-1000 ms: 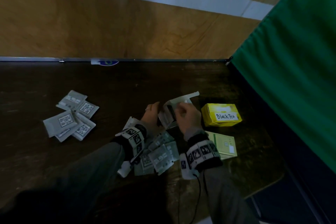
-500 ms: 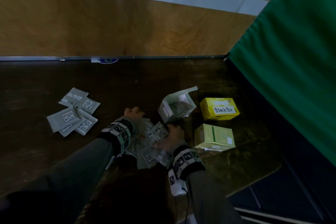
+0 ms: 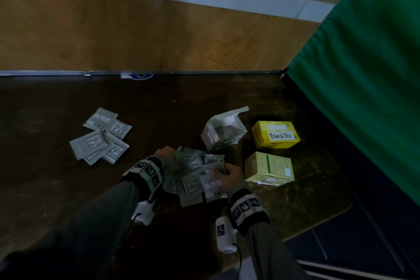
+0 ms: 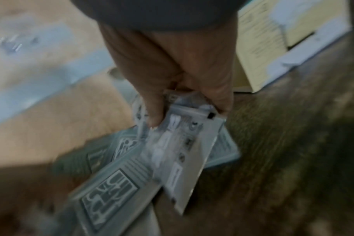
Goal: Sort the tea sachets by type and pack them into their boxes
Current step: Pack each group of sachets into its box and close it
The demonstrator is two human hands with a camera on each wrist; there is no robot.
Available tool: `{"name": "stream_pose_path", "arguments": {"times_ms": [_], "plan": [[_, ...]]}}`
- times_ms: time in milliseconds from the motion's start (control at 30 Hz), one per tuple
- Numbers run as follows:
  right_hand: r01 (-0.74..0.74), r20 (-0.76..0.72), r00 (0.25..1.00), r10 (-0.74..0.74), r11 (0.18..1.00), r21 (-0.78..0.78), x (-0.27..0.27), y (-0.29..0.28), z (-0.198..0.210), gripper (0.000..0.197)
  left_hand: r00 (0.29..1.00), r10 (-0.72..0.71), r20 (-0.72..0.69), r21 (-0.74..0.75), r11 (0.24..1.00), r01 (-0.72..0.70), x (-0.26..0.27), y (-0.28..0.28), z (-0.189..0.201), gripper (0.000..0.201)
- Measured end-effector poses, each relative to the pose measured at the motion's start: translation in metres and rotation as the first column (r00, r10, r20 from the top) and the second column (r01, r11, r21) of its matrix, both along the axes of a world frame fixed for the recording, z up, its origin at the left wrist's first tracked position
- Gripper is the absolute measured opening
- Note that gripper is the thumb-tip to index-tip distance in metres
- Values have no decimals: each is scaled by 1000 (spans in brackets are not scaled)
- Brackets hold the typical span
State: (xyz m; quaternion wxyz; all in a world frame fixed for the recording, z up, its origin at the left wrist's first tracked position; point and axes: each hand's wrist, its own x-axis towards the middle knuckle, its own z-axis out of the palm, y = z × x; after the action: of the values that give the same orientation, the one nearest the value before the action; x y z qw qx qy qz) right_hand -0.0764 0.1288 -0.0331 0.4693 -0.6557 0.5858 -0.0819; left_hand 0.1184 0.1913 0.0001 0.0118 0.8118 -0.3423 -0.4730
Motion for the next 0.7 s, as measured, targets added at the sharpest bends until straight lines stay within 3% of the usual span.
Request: {"name": "stream_pose_path", "arguments": {"times_ms": [133, 200, 300, 400, 500, 567, 700], "plan": [[77, 141, 986, -84, 996, 48, -7, -1, 10, 16, 968, 162, -192, -201, 959, -200, 6, 12, -5, 45], [122, 196, 972, -128, 992, 43, -8, 0, 29, 22, 904, 274, -328, -296, 879, -374, 6, 19, -8, 32], [146, 228, 964, -136, 989, -27, -12, 0, 49, 26, 781, 428, -455, -379, 701, -605, 3, 21, -8, 19], [187, 316, 933, -173, 982, -17, -16, 3, 67, 22, 698, 458, -550, -382, 605, -698, -7, 23, 11, 25], [178, 420, 880, -220, 974, 138, -18, 7, 80, 22, 658, 415, -629, -394, 559, -729, -20, 21, 30, 24], [171, 482, 833, -272, 955, 244, -15, 11, 84, 29, 635, 351, -688, -363, 591, -720, -33, 23, 48, 21], [126, 523, 812, -257, 954, 273, -8, 18, 87, 30, 640, 172, -749, -333, 737, -588, -59, 30, 68, 17]]}}
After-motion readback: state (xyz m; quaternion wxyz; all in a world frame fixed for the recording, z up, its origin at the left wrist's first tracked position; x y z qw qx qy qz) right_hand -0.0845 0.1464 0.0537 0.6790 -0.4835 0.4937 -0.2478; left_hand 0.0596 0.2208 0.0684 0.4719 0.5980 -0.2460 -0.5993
